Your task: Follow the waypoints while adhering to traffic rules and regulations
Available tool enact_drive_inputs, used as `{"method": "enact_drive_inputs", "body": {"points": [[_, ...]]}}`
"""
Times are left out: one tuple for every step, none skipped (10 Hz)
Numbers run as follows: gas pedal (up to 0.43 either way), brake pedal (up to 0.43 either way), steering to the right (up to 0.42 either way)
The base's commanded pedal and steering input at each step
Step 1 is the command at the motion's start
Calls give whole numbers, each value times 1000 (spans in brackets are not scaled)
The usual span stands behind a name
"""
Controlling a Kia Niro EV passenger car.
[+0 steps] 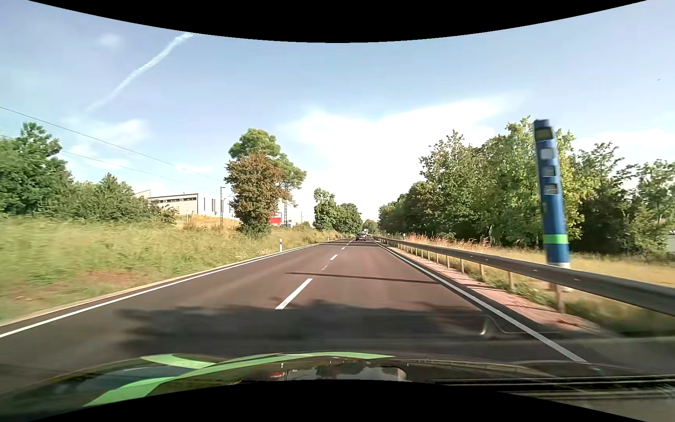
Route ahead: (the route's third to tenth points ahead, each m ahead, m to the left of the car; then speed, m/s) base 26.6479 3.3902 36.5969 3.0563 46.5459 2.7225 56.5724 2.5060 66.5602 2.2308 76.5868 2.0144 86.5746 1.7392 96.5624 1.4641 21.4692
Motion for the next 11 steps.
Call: {"method": "enact_drive_inputs", "body": {"points": [[260,0,-1],[260,0,-1],[260,0,-2],[260,0,-1],[280,0,-1],[280,0,-1],[287,0,-2],[299,0,-1],[299,0,-2],[299,0,-1],[299,0,-1]]}}
